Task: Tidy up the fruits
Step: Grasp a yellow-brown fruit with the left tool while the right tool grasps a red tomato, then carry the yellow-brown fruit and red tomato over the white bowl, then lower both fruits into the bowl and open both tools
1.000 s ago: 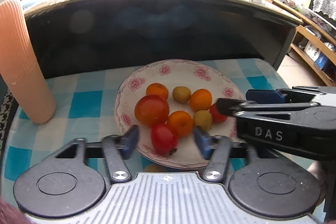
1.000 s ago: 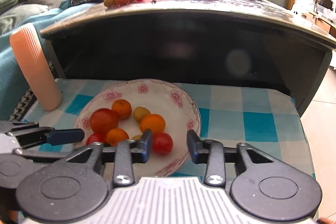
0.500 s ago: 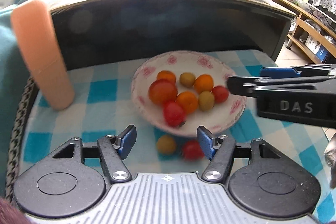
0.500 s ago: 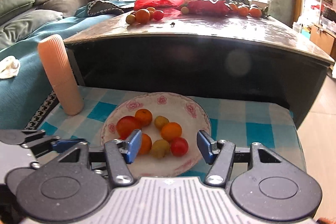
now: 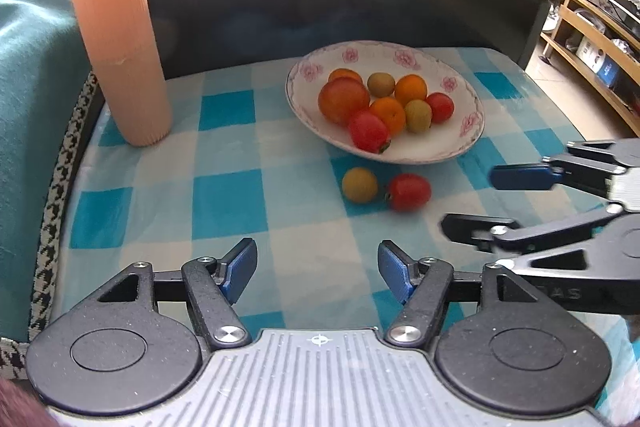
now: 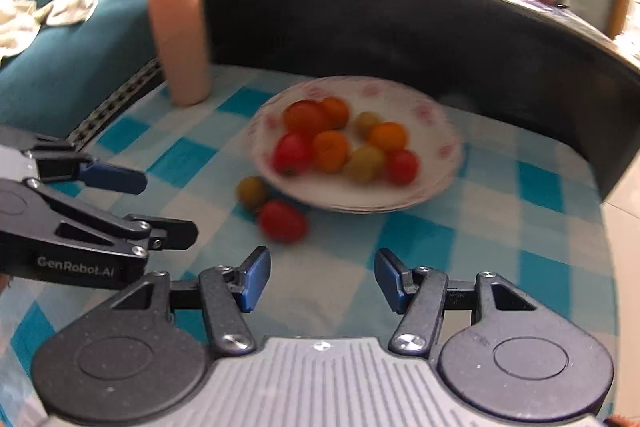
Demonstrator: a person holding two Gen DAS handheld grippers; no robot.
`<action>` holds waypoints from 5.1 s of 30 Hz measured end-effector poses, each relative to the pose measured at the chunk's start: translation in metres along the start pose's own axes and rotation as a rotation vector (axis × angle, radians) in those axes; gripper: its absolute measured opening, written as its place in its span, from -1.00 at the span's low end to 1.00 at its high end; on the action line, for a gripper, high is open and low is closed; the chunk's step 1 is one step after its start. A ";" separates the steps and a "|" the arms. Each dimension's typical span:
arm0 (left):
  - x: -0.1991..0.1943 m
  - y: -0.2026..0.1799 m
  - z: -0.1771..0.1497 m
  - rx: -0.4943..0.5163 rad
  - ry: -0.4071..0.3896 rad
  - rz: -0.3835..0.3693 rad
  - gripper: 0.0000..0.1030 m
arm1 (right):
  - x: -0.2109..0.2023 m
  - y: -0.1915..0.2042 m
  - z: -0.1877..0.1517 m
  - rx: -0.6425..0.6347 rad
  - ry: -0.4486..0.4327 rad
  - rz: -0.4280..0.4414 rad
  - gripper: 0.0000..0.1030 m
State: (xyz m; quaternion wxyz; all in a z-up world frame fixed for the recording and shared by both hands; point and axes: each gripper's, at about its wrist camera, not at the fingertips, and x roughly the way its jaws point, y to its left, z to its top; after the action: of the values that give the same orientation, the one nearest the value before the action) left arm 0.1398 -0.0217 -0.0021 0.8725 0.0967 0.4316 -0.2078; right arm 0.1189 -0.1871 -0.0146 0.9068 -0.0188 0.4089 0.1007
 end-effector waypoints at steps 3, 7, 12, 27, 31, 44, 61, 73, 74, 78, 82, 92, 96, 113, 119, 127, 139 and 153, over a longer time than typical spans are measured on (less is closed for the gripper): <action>0.001 0.007 -0.002 -0.011 0.001 -0.013 0.43 | 0.012 0.006 0.004 -0.011 -0.005 0.003 0.37; 0.002 0.011 -0.004 -0.004 -0.002 -0.037 0.43 | 0.028 0.008 0.010 -0.004 -0.015 0.016 0.27; 0.009 0.004 -0.002 0.047 -0.012 -0.052 0.37 | 0.034 0.009 0.011 -0.004 -0.009 0.014 -0.08; 0.048 -0.027 0.021 0.033 -0.045 -0.023 -0.12 | 0.003 -0.036 -0.010 0.080 0.004 -0.018 -0.08; 0.049 -0.030 0.022 0.041 -0.046 -0.020 -0.36 | 0.002 -0.037 -0.007 0.084 -0.006 -0.014 -0.08; 0.019 -0.052 0.002 0.066 0.011 -0.029 -0.37 | -0.037 -0.040 -0.021 0.135 0.035 -0.083 -0.09; -0.011 -0.063 -0.051 0.126 0.018 -0.054 -0.27 | -0.039 0.003 -0.063 0.021 0.059 -0.155 -0.07; -0.011 -0.065 -0.055 0.133 0.005 -0.072 -0.16 | -0.042 0.003 -0.068 0.068 0.037 -0.157 -0.09; -0.011 -0.065 -0.055 0.132 0.005 -0.071 -0.29 | -0.043 0.003 -0.069 0.071 0.037 -0.152 -0.09; -0.017 -0.065 -0.054 0.117 0.022 -0.052 -0.37 | -0.051 -0.002 -0.071 0.083 0.059 -0.128 -0.09; -0.028 -0.067 -0.052 0.080 0.026 -0.020 -0.37 | -0.059 -0.002 -0.060 0.114 0.049 -0.125 -0.09; -0.033 -0.069 -0.006 0.078 -0.020 -0.020 -0.37 | -0.069 -0.005 -0.005 0.145 -0.015 -0.143 -0.09; -0.021 -0.053 0.007 0.007 -0.045 -0.056 -0.37 | -0.049 -0.013 0.011 0.158 -0.001 -0.168 -0.09; 0.014 -0.034 0.044 -0.031 -0.077 -0.058 -0.36 | -0.006 -0.040 0.042 0.203 -0.012 -0.171 -0.09; 0.024 -0.033 0.049 -0.032 -0.072 -0.054 -0.38 | 0.001 -0.037 0.044 0.191 -0.012 -0.159 -0.09; 0.034 -0.029 0.052 -0.035 -0.064 -0.029 -0.39 | 0.014 -0.035 0.049 0.197 -0.018 -0.156 -0.09; 0.041 -0.034 0.058 -0.012 -0.084 -0.010 -0.39 | 0.021 -0.044 0.050 0.223 -0.029 -0.161 -0.09; 0.044 -0.036 0.060 -0.010 -0.090 0.001 -0.38 | 0.025 -0.047 0.049 0.236 -0.041 -0.173 -0.07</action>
State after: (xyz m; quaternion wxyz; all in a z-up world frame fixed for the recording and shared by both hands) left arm 0.1902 -0.0870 -0.0002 0.8916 0.0831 0.3927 -0.2094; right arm 0.1809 -0.2235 -0.0031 0.9162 0.0546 0.3961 -0.0263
